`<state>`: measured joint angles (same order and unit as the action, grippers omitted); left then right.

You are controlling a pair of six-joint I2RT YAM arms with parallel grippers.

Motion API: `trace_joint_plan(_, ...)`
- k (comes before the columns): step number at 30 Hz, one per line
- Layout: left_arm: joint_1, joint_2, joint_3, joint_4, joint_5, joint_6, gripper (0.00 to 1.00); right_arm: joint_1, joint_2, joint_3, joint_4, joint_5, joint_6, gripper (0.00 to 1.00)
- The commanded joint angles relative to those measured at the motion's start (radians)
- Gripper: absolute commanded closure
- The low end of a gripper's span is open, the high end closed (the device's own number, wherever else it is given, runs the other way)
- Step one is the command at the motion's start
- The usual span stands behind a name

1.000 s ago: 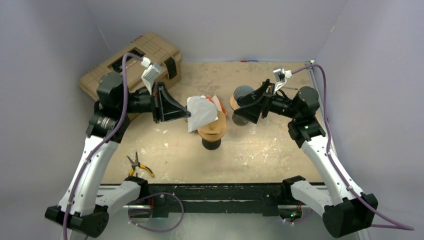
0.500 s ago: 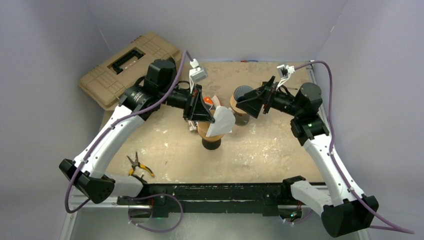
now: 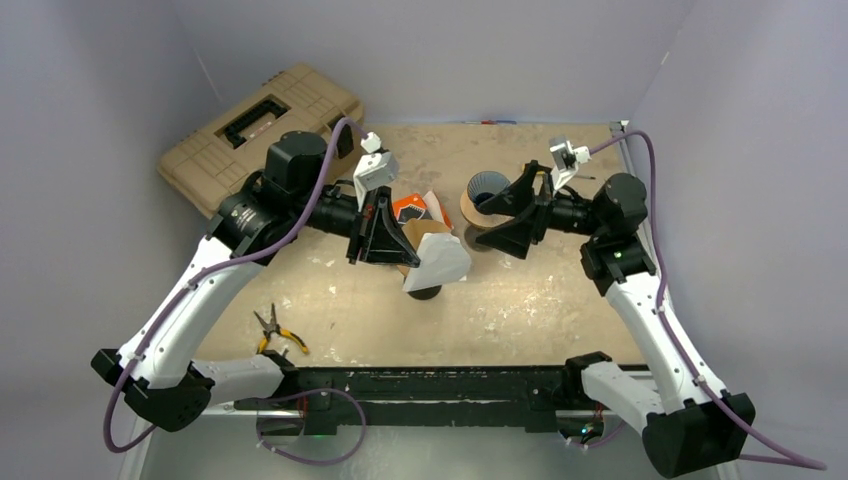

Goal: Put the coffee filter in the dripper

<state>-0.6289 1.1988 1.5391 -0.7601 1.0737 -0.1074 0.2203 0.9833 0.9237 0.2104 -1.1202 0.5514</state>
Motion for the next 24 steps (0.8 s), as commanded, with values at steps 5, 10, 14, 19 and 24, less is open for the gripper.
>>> trace_joint_plan(5,-0.002,0.021,-0.056,0.089,0.048,0.008,1.0,0.009,-0.046,-0.058,0.12,-0.101,0.046,0.01)
trace_joint_plan(10,-0.002,0.021,-0.069,0.117,0.071,-0.001,1.0,0.01,-0.039,-0.058,0.108,-0.083,0.034,0.02)
trace_joint_plan(14,-0.002,0.008,-0.084,0.153,0.098,-0.015,1.0,0.016,-0.029,-0.059,0.107,-0.051,0.035,0.01)
trace_joint_plan(19,-0.003,-0.014,-0.126,0.246,0.098,-0.081,1.0,0.045,-0.015,-0.085,0.183,-0.047,0.091,0.02)
trace_joint_plan(24,-0.003,-0.014,-0.129,0.254,0.071,-0.094,1.0,0.08,-0.026,-0.086,0.193,-0.071,0.087,0.01)
